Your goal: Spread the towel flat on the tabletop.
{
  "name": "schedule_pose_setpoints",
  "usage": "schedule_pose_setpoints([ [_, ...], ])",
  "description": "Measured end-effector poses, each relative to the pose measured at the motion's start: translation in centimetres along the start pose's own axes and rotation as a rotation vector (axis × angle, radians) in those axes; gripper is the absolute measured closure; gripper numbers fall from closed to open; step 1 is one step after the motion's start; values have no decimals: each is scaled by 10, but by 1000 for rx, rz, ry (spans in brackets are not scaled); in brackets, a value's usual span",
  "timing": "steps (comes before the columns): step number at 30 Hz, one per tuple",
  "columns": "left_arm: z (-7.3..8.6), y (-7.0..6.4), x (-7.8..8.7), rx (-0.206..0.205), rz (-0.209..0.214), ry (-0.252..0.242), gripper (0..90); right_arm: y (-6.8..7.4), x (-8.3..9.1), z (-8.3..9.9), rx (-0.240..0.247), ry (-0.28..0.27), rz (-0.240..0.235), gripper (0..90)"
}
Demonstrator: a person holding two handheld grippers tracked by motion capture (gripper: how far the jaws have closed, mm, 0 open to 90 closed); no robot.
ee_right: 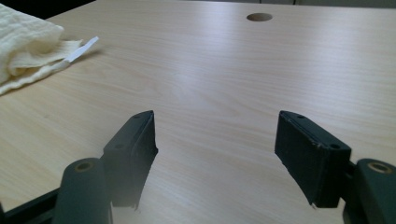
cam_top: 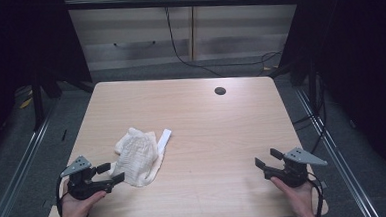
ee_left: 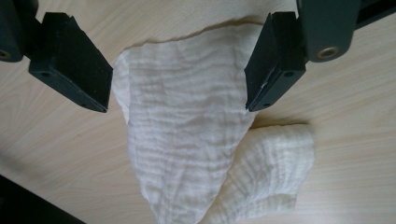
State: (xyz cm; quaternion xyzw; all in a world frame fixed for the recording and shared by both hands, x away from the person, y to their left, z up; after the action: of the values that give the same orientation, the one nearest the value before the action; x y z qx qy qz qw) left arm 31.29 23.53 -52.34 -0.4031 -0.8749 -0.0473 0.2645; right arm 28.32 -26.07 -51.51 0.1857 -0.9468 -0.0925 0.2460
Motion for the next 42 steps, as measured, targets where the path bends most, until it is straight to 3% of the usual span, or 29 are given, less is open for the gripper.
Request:
schedule_pose_setpoints([
  [2,0,0,0,4,1,-1,231,1,0,1,-11,8,-13,291],
  [3,-1,0,0,14,8,-2,234,4,-2,4,-54,47,-58,291],
  [4,-1,0,0,20,15,-5,243,7,-2,5,-66,62,-77,291],
  [5,-1,0,0,20,15,-5,262,7,-2,5,-66,62,-77,291],
  [7,-5,-2,1,55,61,-27,277,11,-2,6,-57,71,-89,292],
  [8,-9,1,3,52,45,-25,295,13,-1,8,-51,85,-104,303],
  [11,-15,0,4,73,70,-47,340,14,0,10,-60,95,-123,303],
  [12,-17,-1,5,58,64,-46,373,15,1,13,-47,122,-129,301],
  [14,-25,-2,3,10,32,-15,323,15,1,14,-46,125,-130,297],
  [17,-33,-1,2,-11,20,-7,299,17,0,13,-47,127,-143,297],
  [19,-47,2,-3,-40,7,8,295,18,-1,13,-47,129,-145,297],
  [23,-61,9,-15,-52,27,31,266,18,-2,15,-40,147,-145,288],
  [28,-69,13,-32,-72,-1,65,184,20,-2,15,-39,146,-153,284],
  [30,-71,15,-38,-67,16,68,178,21,-2,16,-33,151,-152,283],
  [33,-70,18,-46,-94,-5,87,195,21,-6,17,-12,162,-144,276],
  [39,-52,26,-71,-86,22,164,201,22,-4,19,-11,166,-140,274],
  [42,-47,27,-76,-87,23,183,198,21,-2,20,-7,172,-142,272],
])
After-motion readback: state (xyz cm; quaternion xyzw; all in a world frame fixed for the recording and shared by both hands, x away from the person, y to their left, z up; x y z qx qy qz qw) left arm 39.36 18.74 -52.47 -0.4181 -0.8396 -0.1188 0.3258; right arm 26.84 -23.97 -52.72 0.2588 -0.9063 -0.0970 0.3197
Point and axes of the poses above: each handheld gripper's, and its own axes: x roughly backward along the jaws, z roughly out of its underside, y roughly to its left, the point moved 8 cm from there along -x, roughly forward along the jaws, and after that the axes turned 10 degrees about -x, right-handed, at the moved point
